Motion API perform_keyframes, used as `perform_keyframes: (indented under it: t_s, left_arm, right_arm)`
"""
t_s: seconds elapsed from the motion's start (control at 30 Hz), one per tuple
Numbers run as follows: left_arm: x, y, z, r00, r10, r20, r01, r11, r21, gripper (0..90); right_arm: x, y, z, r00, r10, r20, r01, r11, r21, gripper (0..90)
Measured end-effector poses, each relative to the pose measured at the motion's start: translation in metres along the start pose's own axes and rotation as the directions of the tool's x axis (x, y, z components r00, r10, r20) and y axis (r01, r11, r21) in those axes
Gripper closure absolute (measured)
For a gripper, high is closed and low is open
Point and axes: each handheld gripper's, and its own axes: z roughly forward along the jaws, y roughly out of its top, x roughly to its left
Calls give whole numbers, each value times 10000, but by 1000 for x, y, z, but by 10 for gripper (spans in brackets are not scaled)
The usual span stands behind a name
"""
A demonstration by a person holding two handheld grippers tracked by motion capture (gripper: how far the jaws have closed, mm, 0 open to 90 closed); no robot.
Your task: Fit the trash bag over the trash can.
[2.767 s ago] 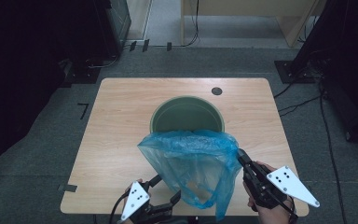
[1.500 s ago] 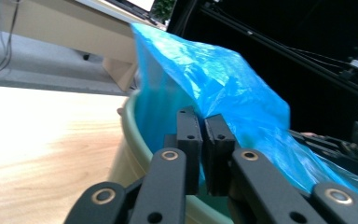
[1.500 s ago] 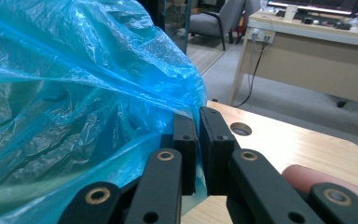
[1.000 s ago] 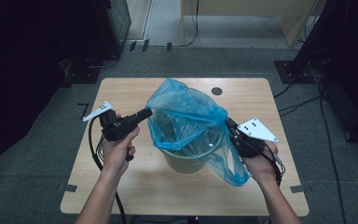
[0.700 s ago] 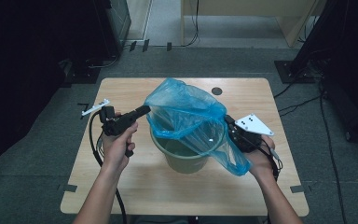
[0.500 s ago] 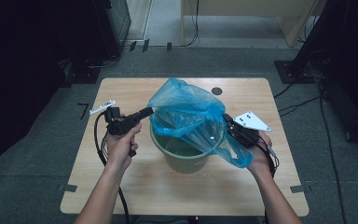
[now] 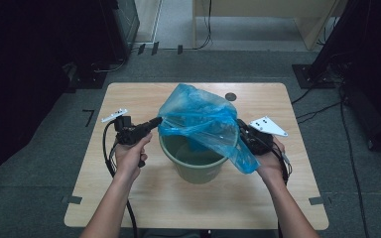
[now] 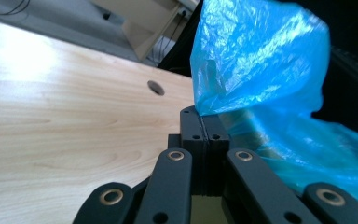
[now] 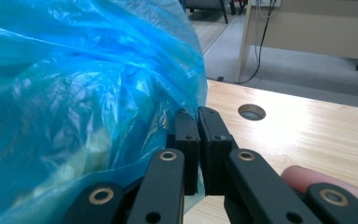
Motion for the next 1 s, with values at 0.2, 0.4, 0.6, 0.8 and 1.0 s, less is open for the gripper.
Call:
perform_keyframes:
  t_s: [0.2,0.4,0.6,0.8,1.0]
  left_arm:
    - [7,-5,1,9999,22,-104,-19,9997,259,900]
    - [-2,-4,-20,9982,578,173,-585,9976,375,900]
    - [-20,-11,-54,9889,1243,810,-1275,9912,355,900]
    - [-24,-28,-76,9769,1198,1768,-1322,9894,600,900]
    - [-35,-54,-97,9408,3027,1527,-2957,9529,-671,490]
  right_arm:
    - [3,3,-4,9999,-107,-60,105,9993,-366,860]
    - [0,1,-9,9996,-198,-180,191,9991,-388,820]
    - [2,3,-34,9977,-546,-398,508,9945,-914,853]
    - [12,6,-61,9948,-777,-663,682,9886,-1342,884]
    - [24,4,-81,9882,-1200,-956,1050,9833,-1489,898]
